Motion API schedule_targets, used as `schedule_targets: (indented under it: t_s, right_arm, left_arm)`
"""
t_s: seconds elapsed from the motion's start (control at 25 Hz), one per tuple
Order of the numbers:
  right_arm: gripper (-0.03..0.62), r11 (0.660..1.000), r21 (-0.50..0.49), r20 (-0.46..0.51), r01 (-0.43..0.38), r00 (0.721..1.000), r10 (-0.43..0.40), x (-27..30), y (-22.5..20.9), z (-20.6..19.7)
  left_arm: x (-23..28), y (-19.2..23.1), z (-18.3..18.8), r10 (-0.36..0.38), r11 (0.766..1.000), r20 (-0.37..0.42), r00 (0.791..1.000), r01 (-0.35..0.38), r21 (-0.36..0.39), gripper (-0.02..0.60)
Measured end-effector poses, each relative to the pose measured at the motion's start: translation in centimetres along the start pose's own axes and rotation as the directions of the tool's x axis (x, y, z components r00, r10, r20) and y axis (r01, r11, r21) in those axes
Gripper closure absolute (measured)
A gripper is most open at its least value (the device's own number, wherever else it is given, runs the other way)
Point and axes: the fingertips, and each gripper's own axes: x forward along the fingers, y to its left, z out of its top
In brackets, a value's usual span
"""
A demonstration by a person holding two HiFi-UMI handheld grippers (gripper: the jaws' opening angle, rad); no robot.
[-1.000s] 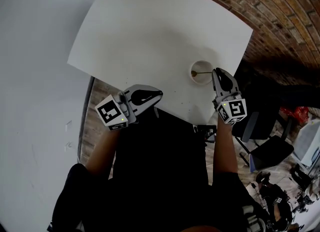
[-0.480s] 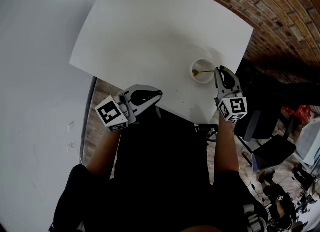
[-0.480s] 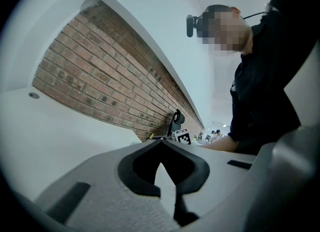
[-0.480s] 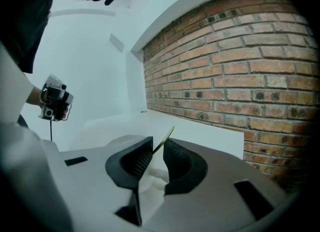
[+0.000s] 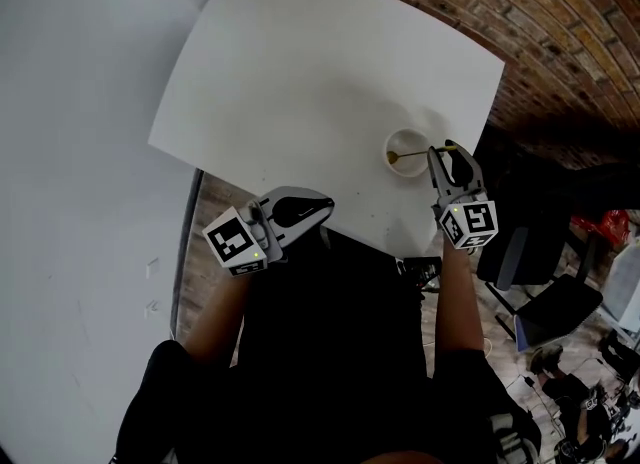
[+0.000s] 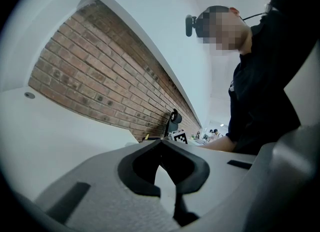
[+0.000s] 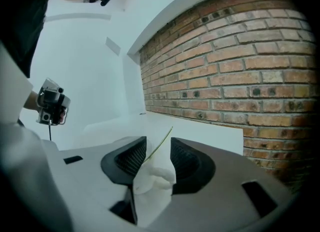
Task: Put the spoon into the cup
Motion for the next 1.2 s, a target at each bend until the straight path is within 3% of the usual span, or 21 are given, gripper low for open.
schedule_targets:
  t_s: [0.28, 0.48, 0.72, 0.88, 1.2]
  right_arm:
    - [0.436, 1.0, -0.009, 0.057, 0.018, 0.998, -0.018, -1.4, -0.2, 2.2]
    - [0.432, 0.998, -0.047, 0.138, 0.047, 0.99, -0.04, -3.2, -0.4, 5.8]
    - [0.433, 0.993, -0.105, 0.238, 0.062, 0.971, -0.035, -5.7, 0.4, 10.7]
    - [0.433, 0.984, -0.16, 0.284, 0.082, 0.958, -0.033, -8.4, 1.5, 13.6]
    - [0.517, 0.963, -0.226, 0.305, 0.149, 0.949, -0.075, -13.3, 4.8, 16.7]
  left_arm:
    - [-0.5, -0.4, 0.5, -0.001, 1.0, 0.014, 1.0, 0.001, 0.028, 0.565]
    - [-0.3, -0.7, 1.0, -0.007, 0.999, 0.001, 1.0, 0.007, 0.042, 0.565]
    - [0.1, -0.8, 2.6, -0.02, 0.993, -0.004, 1.0, 0.021, 0.115, 0.565]
    - [0.4, -1.9, 4.2, -0.062, 0.985, 0.026, 0.998, 0.057, 0.161, 0.565]
    - [0.5, -2.9, 6.4, -0.161, 0.965, 0.037, 0.986, 0.15, 0.213, 0.565]
